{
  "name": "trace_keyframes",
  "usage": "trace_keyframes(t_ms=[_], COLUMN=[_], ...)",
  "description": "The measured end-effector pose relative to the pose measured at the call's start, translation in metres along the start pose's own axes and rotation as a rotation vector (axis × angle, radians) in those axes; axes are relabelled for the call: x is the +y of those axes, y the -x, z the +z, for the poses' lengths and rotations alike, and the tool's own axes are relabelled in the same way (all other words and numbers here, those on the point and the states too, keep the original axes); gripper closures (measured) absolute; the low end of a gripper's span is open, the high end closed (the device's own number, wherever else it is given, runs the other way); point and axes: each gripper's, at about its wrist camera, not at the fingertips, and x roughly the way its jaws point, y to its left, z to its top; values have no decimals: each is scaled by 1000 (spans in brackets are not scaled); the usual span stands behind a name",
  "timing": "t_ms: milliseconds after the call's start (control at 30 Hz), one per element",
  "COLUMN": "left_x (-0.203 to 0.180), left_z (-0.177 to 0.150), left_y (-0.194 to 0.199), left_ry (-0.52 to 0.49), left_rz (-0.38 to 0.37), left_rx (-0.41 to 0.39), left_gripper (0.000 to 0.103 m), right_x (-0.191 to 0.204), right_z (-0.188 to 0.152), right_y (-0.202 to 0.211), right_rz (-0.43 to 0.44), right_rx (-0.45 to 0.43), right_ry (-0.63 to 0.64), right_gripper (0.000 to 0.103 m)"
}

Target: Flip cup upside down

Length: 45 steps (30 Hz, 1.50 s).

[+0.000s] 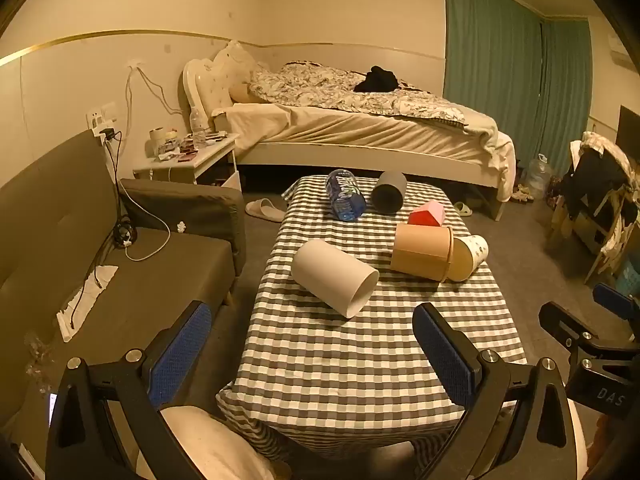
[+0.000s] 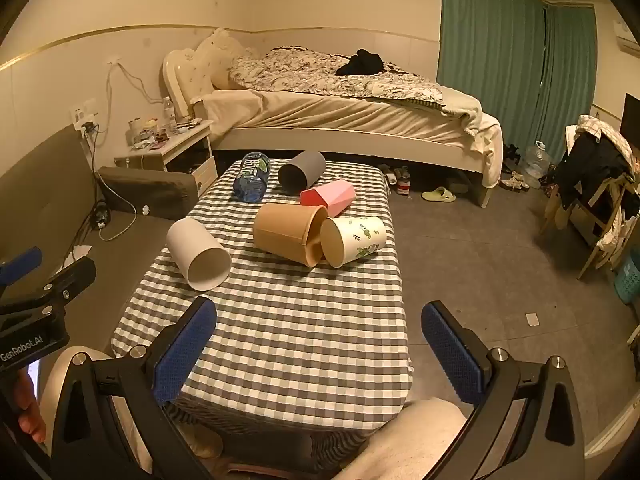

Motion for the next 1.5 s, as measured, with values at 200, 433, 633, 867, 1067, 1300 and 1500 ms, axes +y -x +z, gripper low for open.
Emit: trace_keyframes(t_ms=[200, 433, 633, 867, 1067, 1300, 1500], left_x=[-5, 0, 0, 0, 0, 0, -6], left_z=[-2, 0, 0, 0, 0, 0, -6], left_y=[3, 0, 0, 0, 1, 0, -4], left_ry=[-10, 3, 1, 3, 1, 2, 3], left_rz=[14, -3, -4, -5, -5, -4, -4], left_rx=[-4, 6, 8, 8, 8, 11, 11], left_gripper=[0, 0, 0, 0, 0, 0, 0], right_x=[0, 0, -1, -4, 0, 1, 2], right_z=[-1, -3, -3, -4, -4, -5, -6], right_y=[-1, -1, -3, 0, -2, -2, 0], right_rz=[5, 4, 3, 6, 1, 3, 5], right_rx=[2, 2, 2, 1, 1, 2, 2], right_ry=[0, 3, 3, 5, 8, 8, 8], right_gripper=[0, 0, 0, 0, 0, 0, 0])
